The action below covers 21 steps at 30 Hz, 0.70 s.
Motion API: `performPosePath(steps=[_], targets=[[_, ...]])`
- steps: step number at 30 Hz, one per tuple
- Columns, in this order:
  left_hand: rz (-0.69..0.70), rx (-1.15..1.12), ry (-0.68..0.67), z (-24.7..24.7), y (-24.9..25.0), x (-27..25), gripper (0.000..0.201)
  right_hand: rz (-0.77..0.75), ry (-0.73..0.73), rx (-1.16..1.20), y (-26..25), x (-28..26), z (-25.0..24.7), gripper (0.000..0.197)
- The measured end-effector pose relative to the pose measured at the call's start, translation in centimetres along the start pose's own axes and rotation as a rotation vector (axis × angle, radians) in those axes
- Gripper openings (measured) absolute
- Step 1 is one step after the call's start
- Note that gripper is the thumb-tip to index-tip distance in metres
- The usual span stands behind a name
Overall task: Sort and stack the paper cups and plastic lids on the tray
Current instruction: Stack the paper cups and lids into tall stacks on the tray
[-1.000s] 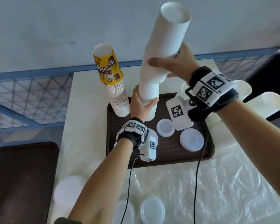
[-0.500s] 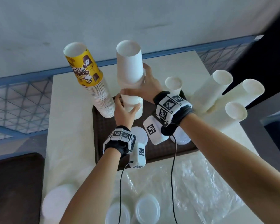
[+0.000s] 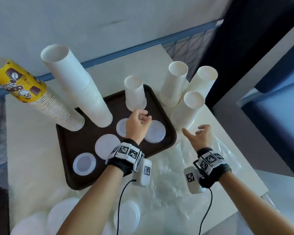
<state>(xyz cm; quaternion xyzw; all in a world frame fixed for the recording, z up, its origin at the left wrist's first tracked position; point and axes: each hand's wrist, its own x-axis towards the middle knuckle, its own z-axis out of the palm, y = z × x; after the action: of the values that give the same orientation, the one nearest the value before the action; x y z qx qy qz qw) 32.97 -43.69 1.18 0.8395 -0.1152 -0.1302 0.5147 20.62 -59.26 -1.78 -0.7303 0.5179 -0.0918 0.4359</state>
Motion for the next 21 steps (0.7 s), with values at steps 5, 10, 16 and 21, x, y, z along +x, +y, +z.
performPosePath(steps=[5, 10, 16, 21], targets=[[0.003, -0.017, -0.162, 3.4, 3.4, 2.0, 0.033, -0.099, -0.046, 0.052, 0.2, 3.4, -0.5, 0.100], [-0.006, 0.053, -0.226, 5.4, 4.2, 2.7, 0.033, -0.142, -0.179, -0.024, -0.7, 5.4, 1.0, 0.101], [-0.029, 0.112, -0.262, 6.5, 2.9, 2.9, 0.033, -0.121, -0.157, 0.066, -0.8, 5.2, 1.9, 0.087], [-0.033, 0.129, -0.238, 8.0, 2.0, 3.4, 0.029, -0.131, -0.143, 0.130, -0.2, 5.2, 0.4, 0.081]])
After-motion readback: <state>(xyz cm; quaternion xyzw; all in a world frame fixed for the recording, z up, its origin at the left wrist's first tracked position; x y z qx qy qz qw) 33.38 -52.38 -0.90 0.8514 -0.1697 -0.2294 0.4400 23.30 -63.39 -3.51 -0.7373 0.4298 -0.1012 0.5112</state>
